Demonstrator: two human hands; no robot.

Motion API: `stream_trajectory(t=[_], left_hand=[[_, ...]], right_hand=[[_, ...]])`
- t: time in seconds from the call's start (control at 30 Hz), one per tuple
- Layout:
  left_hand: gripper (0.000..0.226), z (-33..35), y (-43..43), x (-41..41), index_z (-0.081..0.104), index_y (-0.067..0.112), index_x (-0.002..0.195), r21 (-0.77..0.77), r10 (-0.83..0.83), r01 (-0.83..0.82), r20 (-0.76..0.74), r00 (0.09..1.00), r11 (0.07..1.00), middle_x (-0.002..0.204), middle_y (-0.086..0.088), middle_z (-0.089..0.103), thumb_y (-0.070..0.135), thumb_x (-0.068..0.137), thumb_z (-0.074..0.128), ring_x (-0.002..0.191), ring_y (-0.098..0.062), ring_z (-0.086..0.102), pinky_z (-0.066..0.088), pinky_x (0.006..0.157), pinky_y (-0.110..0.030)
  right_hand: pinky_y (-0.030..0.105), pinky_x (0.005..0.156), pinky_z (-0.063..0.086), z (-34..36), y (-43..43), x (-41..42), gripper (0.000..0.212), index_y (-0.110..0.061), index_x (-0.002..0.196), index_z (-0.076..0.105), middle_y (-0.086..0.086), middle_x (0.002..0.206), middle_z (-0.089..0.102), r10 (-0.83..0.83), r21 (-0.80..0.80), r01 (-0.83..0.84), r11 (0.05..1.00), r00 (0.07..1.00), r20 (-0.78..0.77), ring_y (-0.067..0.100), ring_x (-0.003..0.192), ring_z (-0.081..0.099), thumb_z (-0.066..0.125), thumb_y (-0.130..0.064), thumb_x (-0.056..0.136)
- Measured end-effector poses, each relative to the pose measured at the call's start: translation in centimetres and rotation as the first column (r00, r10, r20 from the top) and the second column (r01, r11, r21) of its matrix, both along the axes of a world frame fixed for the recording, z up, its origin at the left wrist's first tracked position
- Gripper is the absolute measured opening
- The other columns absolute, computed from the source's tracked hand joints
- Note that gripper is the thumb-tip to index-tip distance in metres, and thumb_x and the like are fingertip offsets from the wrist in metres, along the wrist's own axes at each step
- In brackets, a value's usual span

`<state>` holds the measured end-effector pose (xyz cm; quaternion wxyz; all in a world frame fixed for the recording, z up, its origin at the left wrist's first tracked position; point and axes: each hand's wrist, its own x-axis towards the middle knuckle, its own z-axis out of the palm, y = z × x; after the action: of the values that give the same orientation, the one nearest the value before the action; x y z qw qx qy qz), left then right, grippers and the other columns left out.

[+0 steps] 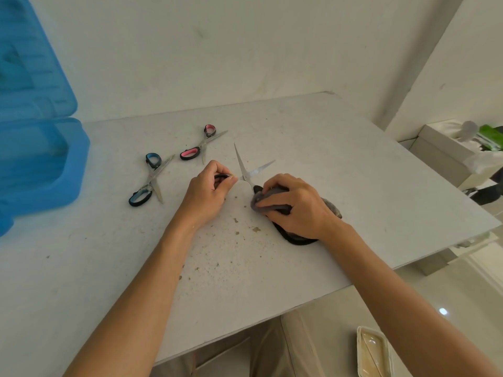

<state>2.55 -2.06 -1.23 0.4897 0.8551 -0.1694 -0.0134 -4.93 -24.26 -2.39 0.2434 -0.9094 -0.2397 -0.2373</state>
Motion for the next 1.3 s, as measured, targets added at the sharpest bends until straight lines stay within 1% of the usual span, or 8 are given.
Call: stream_trajectory(t=[0.13, 0.33, 0.47, 0.77, 0.93, 1.03, 1.13, 1.3], left_hand=[[0.014, 0.2, 0.1, -0.1, 0.062, 0.021, 0.103, -0.05, 0.01, -0.011, -0.005, 1.0, 0.999, 0.095, 0.008, 0.069, 0.033, 0.098, 0.066, 0.086, 0.0, 0.065, 0.046, 0.072, -0.011], [0.014, 0.4, 0.4, -0.2, 0.068, 0.022, 0.099, -0.193, -0.025, 0.009, -0.081, 0.996, 0.981, 0.083, 0.001, 0.074, 0.031, 0.091, 0.076, 0.08, -0.014, 0.071, 0.059, 0.077, -0.031], [0.01, 0.3, 0.4, 0.0, 0.068, 0.019, 0.096, -0.211, -0.038, 0.017, -0.097, 0.995, 0.977, 0.078, 0.001, 0.073, 0.024, 0.092, 0.075, 0.072, -0.011, 0.067, 0.056, 0.073, -0.029], [0.013, 0.3, 0.3, 0.4, 0.07, 0.02, 0.098, -0.212, -0.045, 0.025, -0.09, 0.995, 0.977, 0.078, 0.003, 0.075, 0.027, 0.09, 0.077, 0.075, -0.005, 0.07, 0.051, 0.07, -0.01], [0.018, 0.4, 0.3, 0.4, 0.063, 0.027, 0.119, -0.217, -0.103, 0.079, -0.102, 0.99, 0.973, 0.086, 0.007, 0.075, 0.03, 0.101, 0.061, 0.078, -0.01, 0.066, 0.052, 0.074, -0.026], [0.036, 0.3, 0.3, 0.6, 0.05, 0.022, 0.144, -0.284, -0.181, 0.128, -0.171, 0.968, 0.95, 0.088, 0.011, 0.068, 0.02, 0.108, 0.048, 0.076, -0.02, 0.049, 0.045, 0.07, -0.035], [0.049, 0.2, 0.3, 0.5, 0.04, 0.021, 0.155, -0.279, -0.179, 0.13, -0.156, 0.972, 0.952, 0.087, 0.017, 0.073, 0.017, 0.107, 0.051, 0.079, -0.02, 0.051, 0.048, 0.07, -0.032], [0.061, -0.2, 0.4, 0.1, 0.028, 0.022, 0.16, -0.203, -0.107, 0.085, -0.101, 0.989, 0.976, 0.074, 0.007, 0.06, 0.024, 0.105, 0.055, 0.07, -0.008, 0.052, 0.051, 0.076, -0.03]], right_hand=[[0.038, 0.075, 0.057, 0.6, -0.4, -0.5, 0.015, -0.019, 0.088, 0.083, -0.003, 0.104, 0.069, -0.014, 0.116, 0.021, 0.993, 0.998, -0.061, 0.012, 0.088, 0.067, 0.075, -0.013, 0.076], [0.031, 0.073, 0.056, 2.4, 0.5, 2.2, 0.022, -0.017, 0.111, 0.08, 0.004, 0.114, 0.065, -0.137, 0.052, 0.132, 0.99, 0.985, 0.109, 0.017, 0.088, 0.065, 0.069, -0.028, 0.096], [0.037, 0.069, 0.052, 2.0, 1.2, 4.3, 0.018, -0.023, 0.108, 0.081, 0.004, 0.108, 0.067, -0.052, -0.129, 0.078, 0.989, 0.98, 0.194, 0.02, 0.088, 0.062, 0.071, -0.032, 0.096], [0.038, 0.056, 0.057, 2.6, 2.7, 6.4, 0.024, -0.019, 0.104, 0.082, 0.003, 0.101, 0.069, -0.242, 0.032, 0.241, 0.97, 0.947, 0.211, 0.022, 0.077, 0.068, 0.064, -0.033, 0.097], [0.039, 0.06, 0.057, 1.7, 1.9, 5.2, 0.023, -0.018, 0.106, 0.081, 0.003, 0.105, 0.068, -0.198, -0.094, 0.218, 0.971, 0.962, 0.188, 0.021, 0.078, 0.066, 0.067, -0.032, 0.095], [0.035, 0.055, 0.054, 2.4, 2.5, 4.8, 0.03, -0.018, 0.105, 0.081, 0.002, 0.104, 0.068, -0.33, 0.016, 0.332, 0.943, 0.928, 0.172, 0.02, 0.07, 0.064, 0.059, -0.037, 0.096], [0.032, 0.053, 0.052, 3.3, 3.4, 4.3, 0.021, -0.019, 0.109, 0.08, 0.001, 0.105, 0.066, -0.354, 0.05, 0.351, 0.935, 0.924, 0.145, 0.018, 0.066, 0.061, 0.066, -0.028, 0.096], [0.033, 0.059, 0.056, 2.2, 5.1, 3.6, 0.026, -0.014, 0.115, 0.077, 0.007, 0.107, 0.066, -0.132, -0.111, 0.16, 0.981, 0.965, 0.227, 0.02, 0.077, 0.067, 0.061, -0.029, 0.101]])
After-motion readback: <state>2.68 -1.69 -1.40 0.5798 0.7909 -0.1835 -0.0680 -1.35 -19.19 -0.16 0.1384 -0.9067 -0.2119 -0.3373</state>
